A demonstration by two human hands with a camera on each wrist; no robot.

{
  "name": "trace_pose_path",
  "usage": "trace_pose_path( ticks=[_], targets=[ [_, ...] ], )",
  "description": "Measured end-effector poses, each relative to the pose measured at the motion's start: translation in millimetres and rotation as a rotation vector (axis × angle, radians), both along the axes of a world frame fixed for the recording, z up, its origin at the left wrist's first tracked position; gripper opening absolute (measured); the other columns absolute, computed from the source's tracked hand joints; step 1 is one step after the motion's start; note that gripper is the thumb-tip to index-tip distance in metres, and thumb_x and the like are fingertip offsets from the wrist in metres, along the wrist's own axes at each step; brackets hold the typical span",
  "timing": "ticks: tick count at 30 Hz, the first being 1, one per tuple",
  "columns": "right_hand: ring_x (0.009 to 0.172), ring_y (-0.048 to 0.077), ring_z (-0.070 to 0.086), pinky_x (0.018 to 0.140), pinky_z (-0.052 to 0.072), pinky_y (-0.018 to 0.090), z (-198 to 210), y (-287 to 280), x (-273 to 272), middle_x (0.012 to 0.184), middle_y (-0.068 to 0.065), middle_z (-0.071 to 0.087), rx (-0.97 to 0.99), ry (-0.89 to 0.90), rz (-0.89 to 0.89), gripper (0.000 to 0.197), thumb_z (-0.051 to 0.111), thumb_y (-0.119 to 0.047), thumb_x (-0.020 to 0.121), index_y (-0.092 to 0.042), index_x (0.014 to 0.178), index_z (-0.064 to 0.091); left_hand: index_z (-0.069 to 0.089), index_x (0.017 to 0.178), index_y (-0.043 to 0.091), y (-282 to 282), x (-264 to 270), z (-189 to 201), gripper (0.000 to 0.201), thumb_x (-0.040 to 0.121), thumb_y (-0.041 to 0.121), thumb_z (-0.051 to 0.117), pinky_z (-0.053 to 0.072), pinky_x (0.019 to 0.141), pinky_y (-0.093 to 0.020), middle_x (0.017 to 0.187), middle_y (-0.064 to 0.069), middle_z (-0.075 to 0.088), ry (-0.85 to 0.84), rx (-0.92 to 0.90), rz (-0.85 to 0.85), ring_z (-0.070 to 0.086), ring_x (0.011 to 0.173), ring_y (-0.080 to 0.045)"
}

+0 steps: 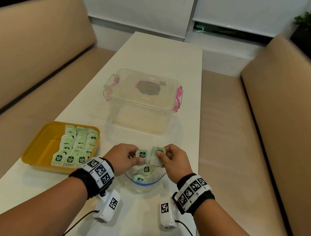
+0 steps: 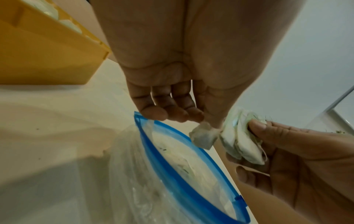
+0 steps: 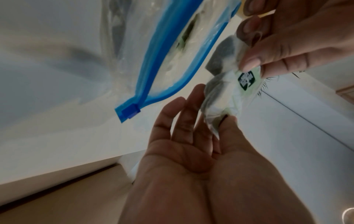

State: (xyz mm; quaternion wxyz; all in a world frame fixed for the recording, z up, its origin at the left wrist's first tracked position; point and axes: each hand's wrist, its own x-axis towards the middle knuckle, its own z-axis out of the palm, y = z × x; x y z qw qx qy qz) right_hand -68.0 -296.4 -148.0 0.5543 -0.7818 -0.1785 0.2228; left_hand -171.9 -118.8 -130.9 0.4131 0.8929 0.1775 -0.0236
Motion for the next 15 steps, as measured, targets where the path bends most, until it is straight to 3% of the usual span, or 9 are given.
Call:
trace_pose_path(
  ticks=[3,6,9,12,15],
  targets=[
    [0.07,0.023,0.064,0.074,0.054,0.044,1,5,-1,0.076,0.007,0.069,0.015,0.017,0.01,0.017,0.061,-0.028,0.089,-0.017,0.08,0.051,0.064,0.074,0.025,7,-3,4,0.016,0.086,0.034,0.071,0.048,0.07,-0.03,0.075,0.005,0.067,-0.006,0.005,0.024,0.061,0.073,-0.015],
    [0.089,0.025,0.072,0.078,0.056,0.037,8,14,-5,0.089,0.01,0.075,0.124,0.138,0.02,0.011,0.044,-0.011,0.098,-0.013,0.087,0.043,0.064,0.076,0.022,17,-6,10,0.015,0.088,0.03,0.069,0.051,0.071,-0.039,0.074,-0.003,0.068,-0.027,0.003,0.017,0.063,0.073,-0.023],
    [0.073,0.033,0.069,0.072,0.053,0.041,17,23,-10,0.08,0.01,0.062,0.154,0.162,0.013,0.011,0.038,-0.003,0.095,-0.012,0.09,0.038,0.069,0.085,0.021,28,-10,21,0.007,0.088,0.028,0.071,0.054,0.073,-0.04,0.073,0.0,0.07,-0.071,-0.026,0.016,0.067,0.073,-0.022],
    [0.058,0.023,0.048,0.06,0.044,0.037,23,36,-13,0.076,0.008,0.044,0.145,0.206,0.038,0.014,0.044,-0.003,0.092,-0.016,0.093,0.038,0.071,0.09,0.022,39,-13,34,0.007,0.086,0.028,0.073,0.051,0.069,-0.034,0.072,0.003,0.069,-0.097,-0.016,0.021,0.063,0.068,-0.015],
    [0.057,0.018,0.045,0.055,0.041,0.03,35,53,-21,0.066,-0.001,0.05,0.073,0.121,0.19,0.02,0.068,-0.03,0.086,-0.023,0.101,0.057,0.071,0.086,0.023,50,-18,47,0.008,0.085,0.03,0.074,0.043,0.059,-0.017,0.064,0.012,0.062,-0.124,-0.007,0.015,0.053,0.058,0.001]
  ],
)
